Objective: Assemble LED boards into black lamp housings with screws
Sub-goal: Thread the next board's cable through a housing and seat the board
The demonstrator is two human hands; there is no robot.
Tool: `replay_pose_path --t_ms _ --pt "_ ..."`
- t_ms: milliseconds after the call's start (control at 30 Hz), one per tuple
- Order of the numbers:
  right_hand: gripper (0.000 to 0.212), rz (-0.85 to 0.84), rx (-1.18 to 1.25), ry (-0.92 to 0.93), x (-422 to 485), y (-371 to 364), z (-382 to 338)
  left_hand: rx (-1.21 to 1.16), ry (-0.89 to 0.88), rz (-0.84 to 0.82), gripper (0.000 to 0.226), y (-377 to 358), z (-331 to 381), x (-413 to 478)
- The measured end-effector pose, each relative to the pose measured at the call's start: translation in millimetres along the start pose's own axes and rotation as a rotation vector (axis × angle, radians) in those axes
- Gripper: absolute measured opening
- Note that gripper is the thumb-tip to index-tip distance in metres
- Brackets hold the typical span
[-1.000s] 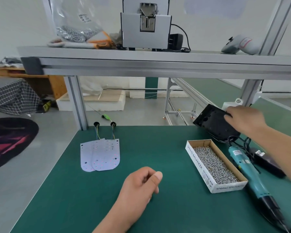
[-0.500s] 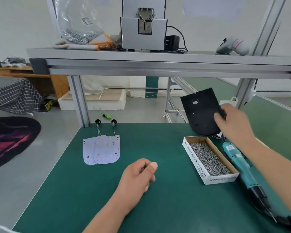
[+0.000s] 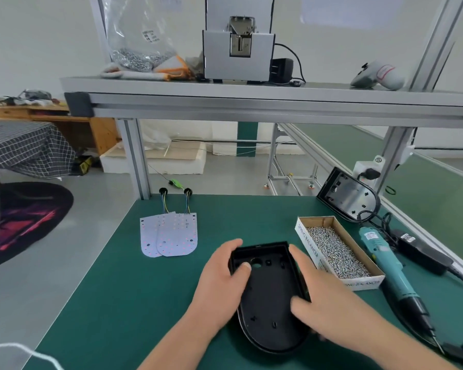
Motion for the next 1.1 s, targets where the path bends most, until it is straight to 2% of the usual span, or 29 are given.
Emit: replay_pose_path --t_ms 67,167,300,367,433,533,667,800,867,967,1100 --pt "0.084 0.008 -0.088 -0.031 4.9 7.7 7.7 0.047 0.031 0.009 0.045 -1.0 1.9 -0.5" --pt "0.078 0.087 -0.190 0.018 27.4 29.1 3.3 0.148 0.031 0.042 0.038 0.8 2.2 1.2" --pt "0.050 0.242 -0.157 0.135 94.3 49.6 -31.6 0.336 -0.027 0.055 0.041 0.7 1.6 3.4" --pt "0.032 0.198 -0.125 0.192 139.7 44.3 -57.1 0.372 -0.047 0.052 0.044 -0.1 1.4 3.7" --pt "0.025 0.105 -0.061 0.235 183.9 29.7 -82.6 0.332 -0.057 0.056 0.045 0.1 0.3 3.4" --pt "0.030 -0.013 -0.094 0.297 240.7 -2.0 -115.1 0.276 -0.078 0.090 0.041 2.0 1.1 3.2" --pt "0.047 -0.146 -0.237 0.333 289.0 -43.9 -143.8 0.221 -0.074 0.108 0.038 4.3 2.8 3.6" --pt "0.038 -0.253 -0.365 0.349 309.3 -67.3 -150.0 0.233 -0.068 0.071 0.034 3.9 5.7 4.2" --pt "0.036 -0.252 -0.416 0.337 311.7 -67.9 -148.1 0.228 -0.066 0.070 0.034 4.1 7.4 4.3" --pt "0.034 -0.202 -0.468 0.318 307.3 -59.0 -137.4 0.241 -0.050 0.069 0.050 3.5 4.8 4.2" --pt "0.041 -0.169 -0.480 0.247 292.4 -40.7 -111.8 0.098 -0.031 0.111 0.042 4.9 2.9 3.0"
Point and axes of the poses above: each hand's wrist, its own x-axis towards the middle knuckle, its own y-axis out of the back of the hand, z = x × y, the point moved 5 cm from there along x, towards the middle knuckle, and after that the axes turned 4 degrees about y, right-handed, at the moved point
